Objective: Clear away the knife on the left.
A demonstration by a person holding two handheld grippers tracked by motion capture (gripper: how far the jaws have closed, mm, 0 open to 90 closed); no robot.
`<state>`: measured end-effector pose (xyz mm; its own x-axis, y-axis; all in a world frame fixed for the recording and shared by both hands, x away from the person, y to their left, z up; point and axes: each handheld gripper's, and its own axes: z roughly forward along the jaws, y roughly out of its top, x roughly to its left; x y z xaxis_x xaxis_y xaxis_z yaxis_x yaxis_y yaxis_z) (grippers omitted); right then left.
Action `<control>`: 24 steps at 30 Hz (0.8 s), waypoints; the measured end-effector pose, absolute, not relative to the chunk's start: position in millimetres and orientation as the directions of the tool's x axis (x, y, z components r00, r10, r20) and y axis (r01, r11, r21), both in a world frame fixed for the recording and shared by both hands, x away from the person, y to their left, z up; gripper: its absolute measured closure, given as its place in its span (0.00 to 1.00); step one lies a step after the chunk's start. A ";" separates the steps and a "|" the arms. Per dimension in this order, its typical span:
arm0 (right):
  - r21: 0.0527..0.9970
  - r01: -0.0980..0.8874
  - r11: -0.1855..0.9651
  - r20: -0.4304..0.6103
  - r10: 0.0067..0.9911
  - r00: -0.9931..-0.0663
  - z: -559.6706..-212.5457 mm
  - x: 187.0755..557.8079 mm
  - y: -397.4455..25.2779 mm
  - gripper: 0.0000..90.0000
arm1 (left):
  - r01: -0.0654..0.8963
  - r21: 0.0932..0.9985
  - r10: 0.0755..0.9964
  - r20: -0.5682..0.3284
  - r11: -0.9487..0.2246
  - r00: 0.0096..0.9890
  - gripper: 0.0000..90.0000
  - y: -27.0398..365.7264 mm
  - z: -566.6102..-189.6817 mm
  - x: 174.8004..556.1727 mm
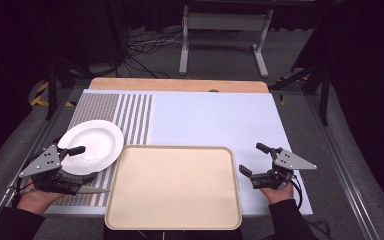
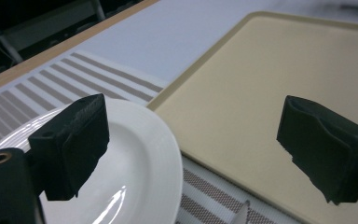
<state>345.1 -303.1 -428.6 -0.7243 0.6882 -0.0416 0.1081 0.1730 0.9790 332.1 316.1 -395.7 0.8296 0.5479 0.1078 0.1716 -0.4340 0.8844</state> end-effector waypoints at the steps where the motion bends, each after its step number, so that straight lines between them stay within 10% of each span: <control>1: 0.979 0.107 0.172 -0.041 0.687 -0.725 -428.6 345.1 -302.9 0.01 | 0.185 0.873 0.547 0.106 -0.451 0.831 0.11 317.7 -394.5 332.6; 24: 0.978 0.119 0.168 -0.024 0.667 -0.744 -430.0 346.3 -301.2 0.01 | 0.267 0.739 0.494 0.101 -0.619 0.864 0.15 350.6 -395.6 334.1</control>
